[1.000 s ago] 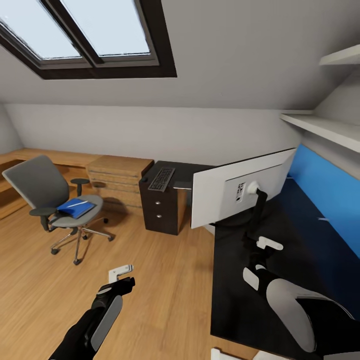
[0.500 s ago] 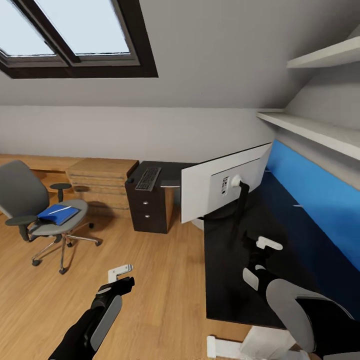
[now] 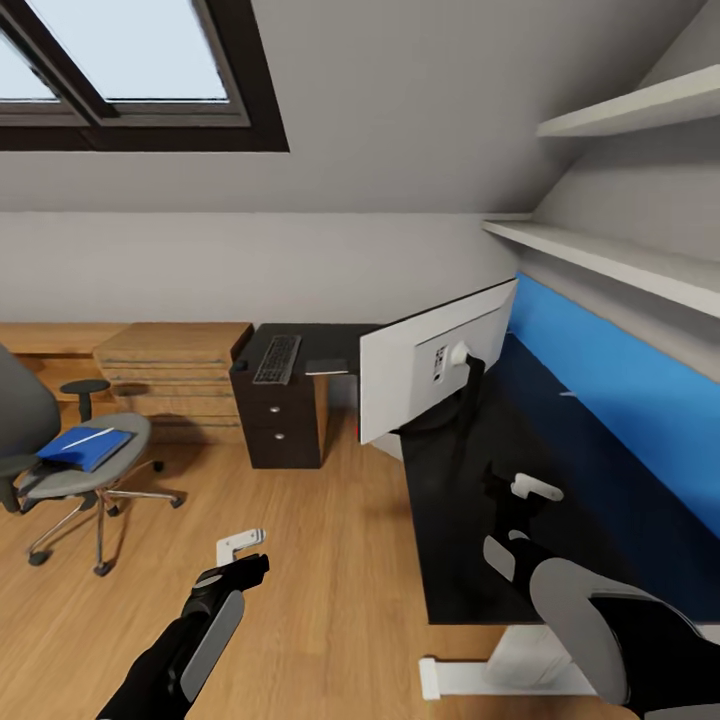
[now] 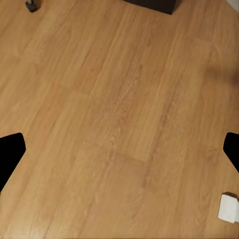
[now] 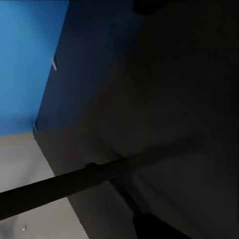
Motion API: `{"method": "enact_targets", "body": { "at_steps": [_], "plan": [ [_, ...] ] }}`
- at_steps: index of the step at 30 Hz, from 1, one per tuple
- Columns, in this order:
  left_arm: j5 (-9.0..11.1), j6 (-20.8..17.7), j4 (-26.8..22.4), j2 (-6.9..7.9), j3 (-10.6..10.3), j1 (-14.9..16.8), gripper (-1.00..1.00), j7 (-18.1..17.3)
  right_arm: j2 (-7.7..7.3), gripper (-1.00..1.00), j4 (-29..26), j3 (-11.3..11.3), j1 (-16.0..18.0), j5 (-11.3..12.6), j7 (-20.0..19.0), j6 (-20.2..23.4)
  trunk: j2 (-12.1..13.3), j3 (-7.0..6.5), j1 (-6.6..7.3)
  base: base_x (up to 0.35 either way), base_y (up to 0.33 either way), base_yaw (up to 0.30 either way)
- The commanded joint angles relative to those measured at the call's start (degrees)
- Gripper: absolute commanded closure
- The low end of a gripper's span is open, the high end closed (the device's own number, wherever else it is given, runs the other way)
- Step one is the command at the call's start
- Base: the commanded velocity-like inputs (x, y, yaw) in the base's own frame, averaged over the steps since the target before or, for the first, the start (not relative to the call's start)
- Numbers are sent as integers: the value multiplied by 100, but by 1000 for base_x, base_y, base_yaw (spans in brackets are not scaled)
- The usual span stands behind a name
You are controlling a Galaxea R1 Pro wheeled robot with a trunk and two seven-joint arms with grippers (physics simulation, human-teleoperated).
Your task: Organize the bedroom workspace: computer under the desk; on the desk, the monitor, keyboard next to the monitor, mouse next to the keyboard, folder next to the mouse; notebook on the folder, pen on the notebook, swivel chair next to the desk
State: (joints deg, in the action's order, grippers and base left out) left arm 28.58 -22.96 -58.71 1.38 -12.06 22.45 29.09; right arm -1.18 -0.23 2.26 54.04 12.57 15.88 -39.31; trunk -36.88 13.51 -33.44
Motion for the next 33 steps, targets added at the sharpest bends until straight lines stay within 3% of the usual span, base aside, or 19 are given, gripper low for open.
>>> {"method": "enact_targets", "body": {
  "at_steps": [1,2,9,13,16,19,25,30,33],
  "plan": [
    [52,-12,-7,6,-25,5,-100,56,22,-100,5,20,8,-10,6,-21,-8,10,-3,82,99,-51],
    [52,-15,-2,3,-25,5,-100,58,79,-100,-1,20,7,-10,17,-14,-8,10,-3,14,17,-9],
    [50,-8,6,2,-26,5,-100,53,92,-100,3,20,7,-45,-15,-22,-8,11,-3,110,5,-3],
    [56,-7,13,-4,-34,5,-100,63,93,-100,-44,-7,5,-517,-44,59,-8,11,-3,64,0,0],
    [56,-6,24,-14,-42,5,-100,86,78,-100,-245,-5,22,-984,-46,652,-8,11,-3,13,0,0],
    [53,-6,36,-20,-49,5,-100,99,60,-100,-665,3,31,-1119,-62,1378,-8,11,-3,5,0,0],
    [52,-1,42,-23,-53,5,-100,104,46,-100,-1193,17,36,-1181,-140,2063,-8,11,-3,1,0,0],
    [48,1,43,-24,-58,5,-100,105,72,-100,-1270,21,32,-1202,-224,2086,-8,11,-3,0,0,0],
    [44,2,44,-31,-59,5,-100,102,174,-100,-1253,18,14,-1214,-237,1824,-8,11,-3,0,0,0]
  ]
}}
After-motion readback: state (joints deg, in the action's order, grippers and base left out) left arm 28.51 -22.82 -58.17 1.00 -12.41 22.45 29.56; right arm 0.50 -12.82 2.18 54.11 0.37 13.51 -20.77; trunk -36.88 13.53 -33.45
